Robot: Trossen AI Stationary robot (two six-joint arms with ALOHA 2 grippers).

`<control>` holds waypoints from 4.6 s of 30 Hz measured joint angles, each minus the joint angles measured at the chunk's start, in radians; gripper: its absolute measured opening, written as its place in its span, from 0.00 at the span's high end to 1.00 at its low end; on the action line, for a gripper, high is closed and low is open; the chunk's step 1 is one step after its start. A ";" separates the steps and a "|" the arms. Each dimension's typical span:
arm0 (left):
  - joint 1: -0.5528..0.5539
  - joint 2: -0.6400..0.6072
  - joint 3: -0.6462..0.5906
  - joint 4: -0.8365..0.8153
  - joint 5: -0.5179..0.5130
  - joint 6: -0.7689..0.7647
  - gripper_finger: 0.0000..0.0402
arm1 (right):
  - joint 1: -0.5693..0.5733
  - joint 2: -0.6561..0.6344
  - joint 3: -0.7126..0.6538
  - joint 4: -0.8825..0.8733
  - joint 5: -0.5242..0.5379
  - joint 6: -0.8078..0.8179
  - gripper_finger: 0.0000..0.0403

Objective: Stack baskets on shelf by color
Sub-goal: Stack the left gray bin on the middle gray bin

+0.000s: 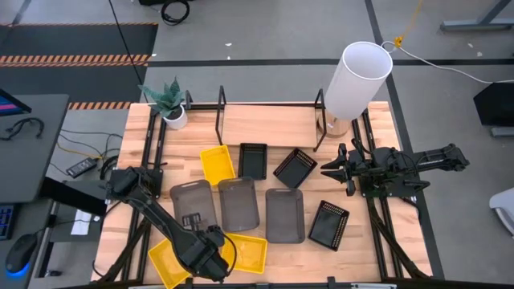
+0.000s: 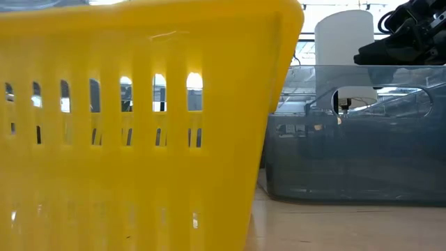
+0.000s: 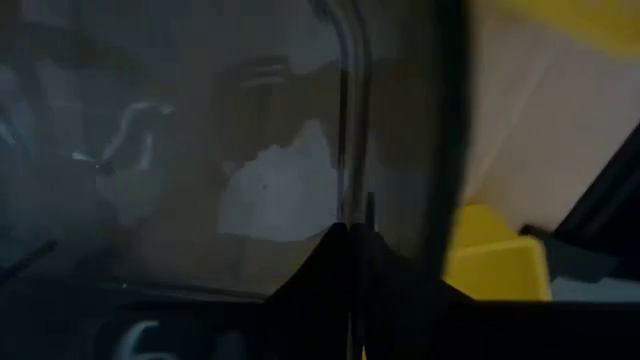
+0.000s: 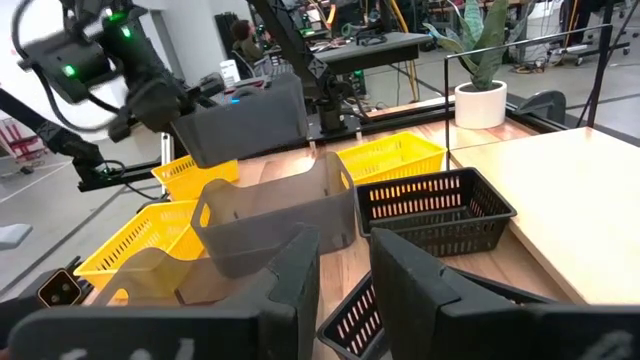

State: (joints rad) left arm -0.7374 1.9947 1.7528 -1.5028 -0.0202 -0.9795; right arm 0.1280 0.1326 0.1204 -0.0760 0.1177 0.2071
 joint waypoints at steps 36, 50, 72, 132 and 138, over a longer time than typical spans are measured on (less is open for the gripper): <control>0.081 0.003 0.179 0.236 -0.667 0.267 0.98 | 0.000 0.000 0.000 0.001 0.000 0.000 0.76; 0.148 0.004 0.024 0.278 -0.341 0.172 0.98 | 0.000 0.000 0.000 0.001 0.000 0.000 0.76; 0.205 0.004 0.024 0.356 -0.245 0.185 0.98 | 0.000 0.000 0.000 0.001 0.000 0.000 0.76; 0.200 0.004 -0.028 0.382 -0.203 0.188 0.74 | 0.000 0.000 0.000 0.001 0.000 0.000 0.76; 0.200 0.004 -0.028 0.336 -0.169 0.195 0.70 | 0.000 0.000 0.000 0.001 0.000 0.000 0.76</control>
State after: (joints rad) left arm -0.5377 1.9984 1.7252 -1.1669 -0.1895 -0.7843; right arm 0.1280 0.1322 0.1204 -0.0750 0.1177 0.2073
